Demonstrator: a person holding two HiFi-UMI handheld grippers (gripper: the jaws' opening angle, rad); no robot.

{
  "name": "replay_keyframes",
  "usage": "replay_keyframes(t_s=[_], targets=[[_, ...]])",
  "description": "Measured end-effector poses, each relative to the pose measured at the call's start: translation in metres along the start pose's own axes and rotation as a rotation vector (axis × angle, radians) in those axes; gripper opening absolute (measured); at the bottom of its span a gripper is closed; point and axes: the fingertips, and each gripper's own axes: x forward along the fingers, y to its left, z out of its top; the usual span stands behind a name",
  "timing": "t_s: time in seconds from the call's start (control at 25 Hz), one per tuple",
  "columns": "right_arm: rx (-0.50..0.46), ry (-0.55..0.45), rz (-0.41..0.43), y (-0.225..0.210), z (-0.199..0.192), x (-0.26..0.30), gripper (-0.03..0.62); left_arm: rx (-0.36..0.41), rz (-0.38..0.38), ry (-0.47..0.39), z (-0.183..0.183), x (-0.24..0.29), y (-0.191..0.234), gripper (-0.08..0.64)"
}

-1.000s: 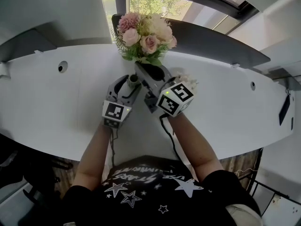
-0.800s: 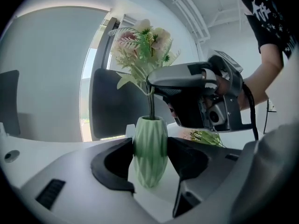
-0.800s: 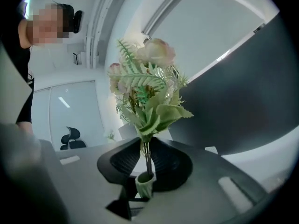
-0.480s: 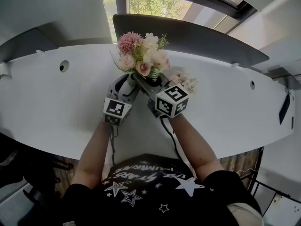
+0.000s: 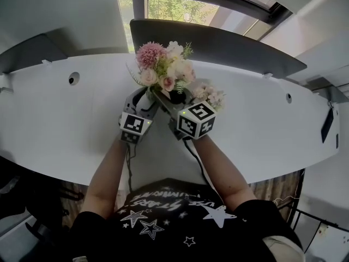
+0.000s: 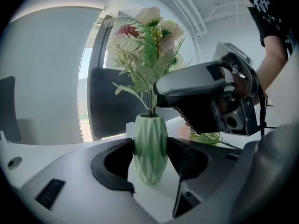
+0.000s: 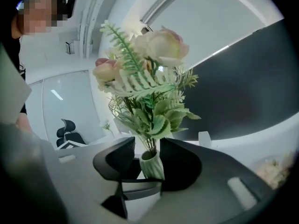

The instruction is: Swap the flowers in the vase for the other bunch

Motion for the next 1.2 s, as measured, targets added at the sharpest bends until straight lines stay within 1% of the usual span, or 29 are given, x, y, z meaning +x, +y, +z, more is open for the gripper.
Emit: replay_keyframes(t_s=[0.28,0.48,0.6,0.72,0.88,1.04,1.2], targets=[[0.030,-0.004,-0.026,0.005,-0.005,-0.014,0.166,0.033,-0.004,0.004,-0.001,-0.002,0.000,0.241],[0.042,-0.017,-0.066,0.008,-0.006,-0.029,0.170,0.008,-0.011,0.035,-0.004,-0.006,-0.001,0.242],[0.047,-0.021,-0.082,0.010,-0.009,-0.038,0.170,0.009,0.009,0.036,-0.005,-0.010,0.001,0.249],[0.061,-0.027,-0.106,0.012,-0.014,-0.051,0.170,-0.010,0.017,0.031,-0.005,-0.022,-0.001,0.271],[0.037,-0.037,-0.146,0.016,-0.014,-0.067,0.172,-0.016,0.020,-0.022,0.005,-0.044,-0.005,0.272],[0.005,-0.069,-0.191,0.024,-0.009,-0.087,0.168,-0.067,0.009,-0.084,0.017,-0.070,-0.014,0.272],[0.007,-0.128,-0.231,0.035,-0.004,-0.103,0.108,-0.075,0.001,-0.145,0.032,-0.100,-0.023,0.270]])
